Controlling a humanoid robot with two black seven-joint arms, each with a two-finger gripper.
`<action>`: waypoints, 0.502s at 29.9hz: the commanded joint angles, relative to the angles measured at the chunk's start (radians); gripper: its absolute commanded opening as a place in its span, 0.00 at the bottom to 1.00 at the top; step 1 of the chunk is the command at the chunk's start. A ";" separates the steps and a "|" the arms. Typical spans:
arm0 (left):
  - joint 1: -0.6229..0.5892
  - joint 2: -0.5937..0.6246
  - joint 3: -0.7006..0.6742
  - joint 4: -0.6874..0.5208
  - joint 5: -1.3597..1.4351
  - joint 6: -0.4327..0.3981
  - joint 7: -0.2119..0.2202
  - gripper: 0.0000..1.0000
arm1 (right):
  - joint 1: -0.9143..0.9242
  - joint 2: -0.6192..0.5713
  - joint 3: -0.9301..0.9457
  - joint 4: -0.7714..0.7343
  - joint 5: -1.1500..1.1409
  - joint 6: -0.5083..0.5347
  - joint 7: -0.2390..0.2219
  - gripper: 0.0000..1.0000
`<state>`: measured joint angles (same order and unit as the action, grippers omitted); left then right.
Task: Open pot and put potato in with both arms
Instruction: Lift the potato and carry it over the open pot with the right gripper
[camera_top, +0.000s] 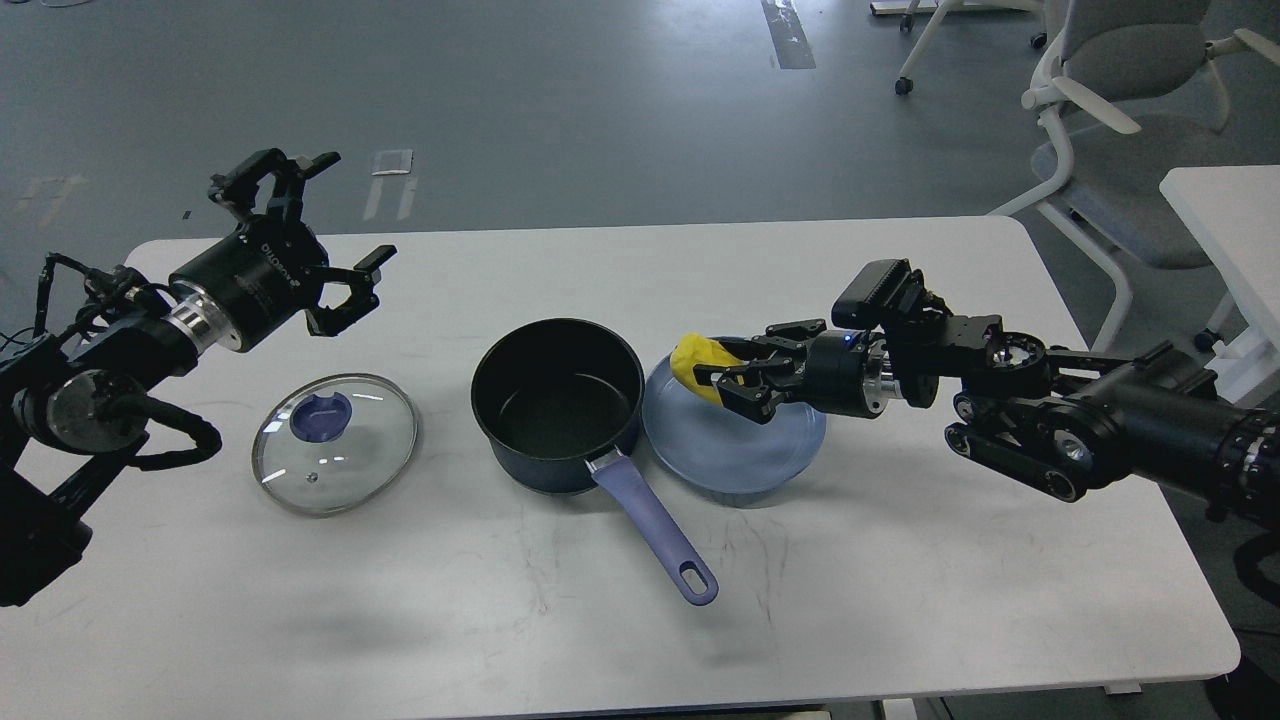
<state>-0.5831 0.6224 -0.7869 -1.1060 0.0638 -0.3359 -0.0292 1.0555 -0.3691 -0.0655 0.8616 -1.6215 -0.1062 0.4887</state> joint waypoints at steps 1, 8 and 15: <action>0.000 -0.001 0.000 0.000 0.001 0.000 0.000 0.98 | 0.066 -0.017 0.007 0.002 0.000 -0.015 0.000 0.31; 0.000 -0.001 0.000 0.000 -0.001 0.000 0.000 0.98 | 0.167 -0.005 0.009 -0.001 -0.002 -0.017 0.000 0.31; 0.000 -0.001 0.000 0.000 0.001 0.000 0.000 0.98 | 0.232 0.058 0.013 -0.003 -0.002 -0.020 0.000 0.31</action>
<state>-0.5829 0.6214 -0.7869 -1.1060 0.0633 -0.3359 -0.0292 1.2746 -0.3458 -0.0523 0.8594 -1.6229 -0.1257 0.4888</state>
